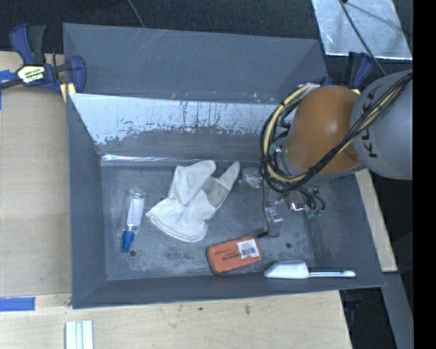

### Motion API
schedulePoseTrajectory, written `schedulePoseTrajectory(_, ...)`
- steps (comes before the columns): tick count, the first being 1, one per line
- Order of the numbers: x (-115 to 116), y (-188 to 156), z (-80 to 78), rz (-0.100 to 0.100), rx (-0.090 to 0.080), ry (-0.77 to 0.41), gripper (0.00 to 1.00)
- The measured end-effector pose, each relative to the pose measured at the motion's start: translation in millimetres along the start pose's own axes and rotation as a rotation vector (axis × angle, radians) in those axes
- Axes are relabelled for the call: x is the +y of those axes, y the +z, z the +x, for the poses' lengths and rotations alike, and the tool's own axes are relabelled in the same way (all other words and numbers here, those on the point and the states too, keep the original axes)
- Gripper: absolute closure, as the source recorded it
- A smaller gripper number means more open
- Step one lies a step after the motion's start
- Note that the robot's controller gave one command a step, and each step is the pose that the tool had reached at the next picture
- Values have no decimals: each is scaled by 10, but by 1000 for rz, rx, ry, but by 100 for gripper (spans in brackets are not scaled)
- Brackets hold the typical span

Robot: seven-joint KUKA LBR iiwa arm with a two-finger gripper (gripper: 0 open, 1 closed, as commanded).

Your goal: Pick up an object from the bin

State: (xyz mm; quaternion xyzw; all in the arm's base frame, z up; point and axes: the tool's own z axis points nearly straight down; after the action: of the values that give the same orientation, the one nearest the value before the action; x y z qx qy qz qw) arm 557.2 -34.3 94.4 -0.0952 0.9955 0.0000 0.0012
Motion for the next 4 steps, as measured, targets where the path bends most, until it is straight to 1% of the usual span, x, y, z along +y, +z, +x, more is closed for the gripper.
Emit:
schedulePoseTrajectory(1, 43, 41, 2, 0, 2, 58, 0)
schedulePoseTrajectory(2, 39, -23, -139, 0, 0, 84, 0)
schedulePoseTrajectory(3, 289, -102, -254, 0, -2, 15, 0)
schedulePoseTrajectory(4, 694, 196, -406, 0, -3, 106, 100)
